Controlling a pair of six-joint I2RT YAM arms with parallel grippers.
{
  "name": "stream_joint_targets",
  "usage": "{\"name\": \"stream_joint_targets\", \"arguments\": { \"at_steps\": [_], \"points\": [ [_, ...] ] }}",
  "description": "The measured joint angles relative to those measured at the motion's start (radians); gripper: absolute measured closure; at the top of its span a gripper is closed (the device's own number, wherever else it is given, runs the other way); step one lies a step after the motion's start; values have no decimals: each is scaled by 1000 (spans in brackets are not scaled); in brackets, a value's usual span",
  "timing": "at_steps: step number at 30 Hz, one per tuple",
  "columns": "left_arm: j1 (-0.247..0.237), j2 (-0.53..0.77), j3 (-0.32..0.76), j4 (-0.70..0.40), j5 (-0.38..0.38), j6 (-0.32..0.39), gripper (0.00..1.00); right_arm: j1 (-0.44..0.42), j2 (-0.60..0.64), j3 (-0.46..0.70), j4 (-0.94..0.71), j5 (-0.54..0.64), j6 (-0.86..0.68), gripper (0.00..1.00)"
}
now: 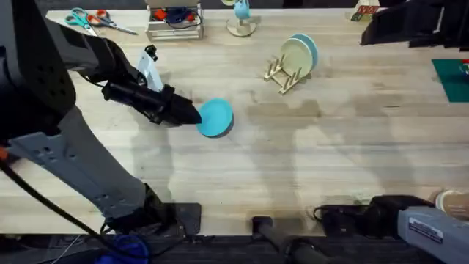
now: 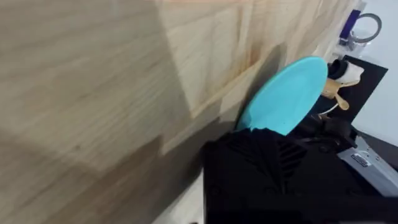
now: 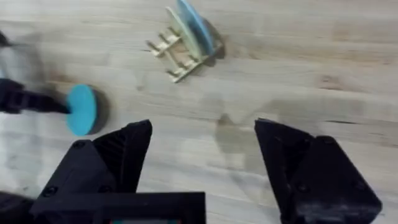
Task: Pick up the plates from the table one by one and place each into a slot on the dish rack.
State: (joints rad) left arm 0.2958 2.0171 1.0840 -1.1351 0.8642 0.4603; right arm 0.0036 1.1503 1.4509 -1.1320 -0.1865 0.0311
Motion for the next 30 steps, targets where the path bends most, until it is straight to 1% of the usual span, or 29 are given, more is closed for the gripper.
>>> {"name": "stream_joint_targets", "arguments": {
  "at_steps": [4,8,20,24,30],
  "points": [
    [0,0,0,0,0,0,959,2,0,0,-5,-79,18,7],
    [0,0,0,0,0,0,959,37,0,0,-26,-131,34,7],
    [0,0,0,0,0,0,960,195,0,0,-73,-170,102,7],
    [0,0,0,0,0,0,960,206,0,0,-73,-173,170,8],
    [0,0,0,0,0,0,960,208,0,0,-73,-175,353,8]
  ]
}}
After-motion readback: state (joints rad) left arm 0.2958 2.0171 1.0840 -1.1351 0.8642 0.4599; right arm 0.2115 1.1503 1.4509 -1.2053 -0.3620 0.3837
